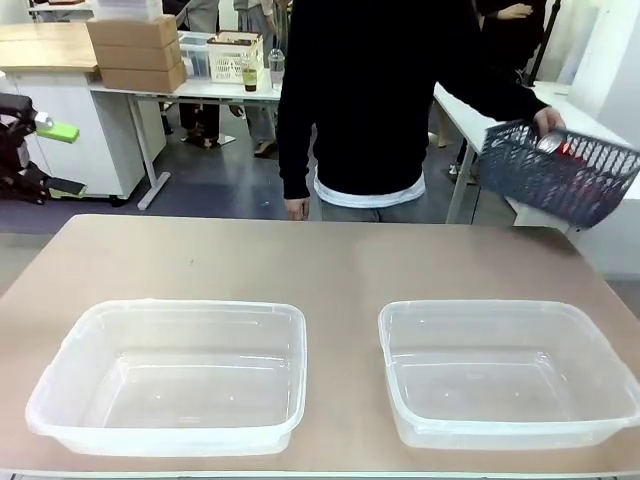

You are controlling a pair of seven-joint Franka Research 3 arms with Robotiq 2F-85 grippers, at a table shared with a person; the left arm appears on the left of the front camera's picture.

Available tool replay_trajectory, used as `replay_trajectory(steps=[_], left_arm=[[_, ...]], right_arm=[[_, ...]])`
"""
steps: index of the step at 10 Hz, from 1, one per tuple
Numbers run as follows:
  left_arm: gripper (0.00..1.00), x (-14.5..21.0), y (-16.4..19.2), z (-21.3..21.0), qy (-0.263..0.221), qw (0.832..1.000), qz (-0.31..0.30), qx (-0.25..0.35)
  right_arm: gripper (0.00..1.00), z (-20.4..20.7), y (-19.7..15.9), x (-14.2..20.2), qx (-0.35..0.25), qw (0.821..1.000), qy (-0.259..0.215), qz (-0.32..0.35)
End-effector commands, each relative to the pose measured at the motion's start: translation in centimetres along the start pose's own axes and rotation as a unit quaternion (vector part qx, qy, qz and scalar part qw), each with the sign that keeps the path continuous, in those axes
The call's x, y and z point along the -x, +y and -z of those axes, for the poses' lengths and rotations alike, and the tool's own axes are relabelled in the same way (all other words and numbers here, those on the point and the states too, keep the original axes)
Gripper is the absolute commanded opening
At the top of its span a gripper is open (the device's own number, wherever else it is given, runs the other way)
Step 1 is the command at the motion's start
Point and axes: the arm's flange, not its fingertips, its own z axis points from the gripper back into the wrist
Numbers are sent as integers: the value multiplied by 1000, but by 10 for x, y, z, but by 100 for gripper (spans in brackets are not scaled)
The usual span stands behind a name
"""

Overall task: Sort the waste into each basket.
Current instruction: Pick up the Organizing box on the left side of the table and lift it.

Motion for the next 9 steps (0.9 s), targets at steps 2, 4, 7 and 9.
replay_trajectory(steps=[2, 4, 7, 9], left_arm=[[100, 9, -12, 6, 41, 996, 77, 24], [100, 9, -12, 6, 41, 996, 77, 24], [100, 9, -12, 6, 41, 996, 77, 24], [100, 10, -20, 3, 50, 994, 92, -40]], right_arm=[[100, 10, 14, 3, 19, 998, 16, -53], [100, 10, 14, 3, 19, 998, 16, -53], [100, 10, 14, 3, 19, 998, 16, -53], [100, 55, 37, 20, 50, 995, 68, -43]])
